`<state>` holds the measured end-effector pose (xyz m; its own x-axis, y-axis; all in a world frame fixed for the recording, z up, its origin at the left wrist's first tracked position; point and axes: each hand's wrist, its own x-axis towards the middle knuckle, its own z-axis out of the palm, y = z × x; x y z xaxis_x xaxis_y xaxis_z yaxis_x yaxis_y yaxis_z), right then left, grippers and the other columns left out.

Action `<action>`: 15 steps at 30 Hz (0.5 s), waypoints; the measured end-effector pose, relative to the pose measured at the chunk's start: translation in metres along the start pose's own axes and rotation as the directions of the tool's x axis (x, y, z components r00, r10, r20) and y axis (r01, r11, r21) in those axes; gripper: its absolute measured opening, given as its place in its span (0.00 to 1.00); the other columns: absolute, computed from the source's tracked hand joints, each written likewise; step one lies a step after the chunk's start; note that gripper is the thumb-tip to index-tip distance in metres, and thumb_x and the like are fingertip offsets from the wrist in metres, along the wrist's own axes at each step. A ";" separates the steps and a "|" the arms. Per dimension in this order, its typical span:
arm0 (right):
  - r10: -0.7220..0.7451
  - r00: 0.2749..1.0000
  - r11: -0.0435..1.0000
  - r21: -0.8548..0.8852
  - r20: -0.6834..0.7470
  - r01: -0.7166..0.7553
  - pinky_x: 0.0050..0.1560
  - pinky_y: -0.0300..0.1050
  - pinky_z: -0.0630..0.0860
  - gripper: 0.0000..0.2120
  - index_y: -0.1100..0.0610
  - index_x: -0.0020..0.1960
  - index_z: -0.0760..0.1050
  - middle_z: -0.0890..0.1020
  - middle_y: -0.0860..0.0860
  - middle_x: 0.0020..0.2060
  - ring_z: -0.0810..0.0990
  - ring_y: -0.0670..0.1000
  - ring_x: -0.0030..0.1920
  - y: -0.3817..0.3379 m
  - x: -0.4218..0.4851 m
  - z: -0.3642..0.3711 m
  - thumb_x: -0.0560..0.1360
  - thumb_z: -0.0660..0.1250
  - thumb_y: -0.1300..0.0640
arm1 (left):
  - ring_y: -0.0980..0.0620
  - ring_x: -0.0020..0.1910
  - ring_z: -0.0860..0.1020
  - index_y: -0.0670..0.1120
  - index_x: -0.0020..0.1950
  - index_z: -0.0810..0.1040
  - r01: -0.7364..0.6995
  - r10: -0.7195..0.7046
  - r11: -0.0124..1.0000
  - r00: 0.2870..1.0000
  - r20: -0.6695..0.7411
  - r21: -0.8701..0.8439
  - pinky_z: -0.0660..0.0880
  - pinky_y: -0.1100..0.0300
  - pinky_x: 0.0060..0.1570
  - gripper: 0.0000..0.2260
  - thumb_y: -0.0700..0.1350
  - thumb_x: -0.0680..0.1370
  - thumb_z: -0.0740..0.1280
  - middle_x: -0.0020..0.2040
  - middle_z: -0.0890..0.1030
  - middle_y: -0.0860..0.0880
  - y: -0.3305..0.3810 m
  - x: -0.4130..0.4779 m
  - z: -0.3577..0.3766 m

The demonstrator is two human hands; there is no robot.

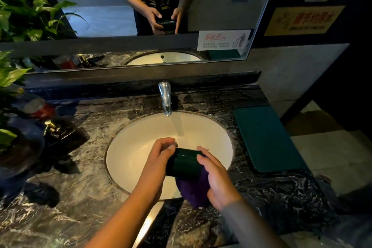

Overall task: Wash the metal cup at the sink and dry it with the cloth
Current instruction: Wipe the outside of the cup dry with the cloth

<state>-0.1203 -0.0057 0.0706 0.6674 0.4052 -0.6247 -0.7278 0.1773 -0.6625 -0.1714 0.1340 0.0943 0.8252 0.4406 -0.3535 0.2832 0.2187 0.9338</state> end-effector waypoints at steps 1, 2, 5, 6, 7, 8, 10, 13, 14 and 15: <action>0.028 1.000 0.997 0.070 -0.010 -0.027 0.57 0.58 0.80 0.16 0.56 0.67 0.77 0.83 0.63 0.60 0.82 0.63 0.60 -0.001 -0.001 0.000 0.80 0.65 0.60 | 0.47 0.56 0.79 0.53 0.57 0.78 -0.084 0.080 0.992 0.996 0.047 0.097 0.78 0.49 0.55 0.07 0.46 0.82 0.62 0.58 0.80 0.46 -0.004 -0.001 -0.003; 0.049 0.999 0.991 0.121 0.003 -0.049 0.62 0.61 0.78 0.16 0.59 0.67 0.77 0.82 0.65 0.60 0.81 0.65 0.61 -0.002 -0.002 -0.001 0.80 0.65 0.60 | 0.49 0.56 0.80 0.55 0.58 0.77 -0.158 0.144 0.972 0.985 0.092 0.176 0.79 0.50 0.55 0.07 0.50 0.82 0.62 0.57 0.80 0.49 -0.006 -0.002 -0.005; 0.105 0.994 0.984 0.144 0.034 -0.108 0.66 0.63 0.74 0.19 0.62 0.67 0.77 0.83 0.65 0.59 0.82 0.64 0.58 -0.007 -0.006 -0.001 0.78 0.66 0.56 | 0.56 0.57 0.79 0.58 0.61 0.75 -0.310 0.265 0.893 0.948 0.174 0.327 0.78 0.57 0.55 0.16 0.62 0.77 0.60 0.57 0.79 0.58 -0.007 -0.004 -0.010; 0.126 0.990 0.983 0.129 0.058 -0.132 0.66 0.62 0.74 0.20 0.63 0.66 0.78 0.84 0.65 0.58 0.82 0.64 0.58 -0.008 -0.006 -0.002 0.76 0.68 0.55 | 0.57 0.57 0.79 0.58 0.61 0.74 -0.353 0.304 0.859 0.934 0.187 0.371 0.77 0.61 0.54 0.17 0.63 0.77 0.59 0.56 0.79 0.60 -0.007 -0.003 -0.012; 0.147 0.987 0.981 0.116 0.066 -0.153 0.66 0.62 0.75 0.22 0.63 0.65 0.79 0.84 0.65 0.58 0.82 0.63 0.58 -0.010 -0.008 -0.002 0.74 0.69 0.54 | 0.57 0.55 0.79 0.57 0.59 0.75 -0.385 0.336 0.829 0.923 0.189 0.406 0.77 0.63 0.51 0.16 0.62 0.77 0.59 0.54 0.79 0.60 -0.007 -0.003 -0.013; 0.163 0.984 0.979 0.111 0.072 -0.171 0.66 0.61 0.75 0.23 0.63 0.64 0.80 0.84 0.65 0.57 0.83 0.63 0.58 -0.010 -0.008 -0.003 0.73 0.70 0.52 | 0.57 0.52 0.79 0.57 0.56 0.76 -0.398 0.357 0.813 0.917 0.175 0.425 0.76 0.65 0.48 0.13 0.60 0.78 0.59 0.51 0.79 0.59 -0.007 -0.003 -0.013; 0.167 0.983 0.979 0.105 0.072 -0.174 0.66 0.61 0.76 0.22 0.63 0.63 0.80 0.85 0.65 0.57 0.83 0.64 0.59 -0.010 -0.010 -0.004 0.75 0.70 0.50 | 0.56 0.47 0.79 0.55 0.51 0.76 -0.377 0.364 0.828 0.924 0.115 0.414 0.76 0.66 0.42 0.08 0.55 0.80 0.59 0.46 0.80 0.58 -0.005 -0.003 -0.010; 0.156 0.987 0.978 0.130 0.046 -0.160 0.65 0.62 0.77 0.21 0.62 0.64 0.80 0.85 0.64 0.56 0.83 0.64 0.59 -0.008 -0.013 -0.002 0.79 0.67 0.47 | 0.56 0.43 0.78 0.53 0.48 0.76 -0.314 0.333 0.852 0.943 0.029 0.419 0.77 0.60 0.39 0.09 0.49 0.83 0.59 0.43 0.80 0.54 -0.003 -0.005 0.000; 0.149 0.988 0.980 0.129 0.044 -0.153 0.65 0.62 0.77 0.22 0.61 0.64 0.80 0.85 0.64 0.56 0.83 0.64 0.59 -0.007 -0.012 -0.003 0.79 0.67 0.46 | 0.56 0.42 0.78 0.53 0.47 0.76 -0.288 0.315 0.860 0.949 0.006 0.421 0.77 0.57 0.40 0.09 0.49 0.83 0.58 0.42 0.80 0.53 -0.003 -0.006 0.003; 0.142 0.989 0.982 0.121 0.038 -0.146 0.65 0.62 0.77 0.22 0.61 0.64 0.80 0.85 0.64 0.56 0.83 0.64 0.59 -0.008 -0.014 -0.002 0.79 0.67 0.45 | 0.57 0.40 0.78 0.52 0.47 0.76 -0.260 0.294 0.870 0.956 -0.017 0.420 0.76 0.56 0.39 0.09 0.49 0.83 0.58 0.42 0.80 0.52 -0.003 -0.007 0.006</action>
<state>-0.1235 -0.0150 0.0836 0.5506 0.4602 -0.6965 -0.8310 0.2231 -0.5096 -0.1751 0.1253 0.0938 0.8634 0.5004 -0.0639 0.2367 -0.2900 0.9273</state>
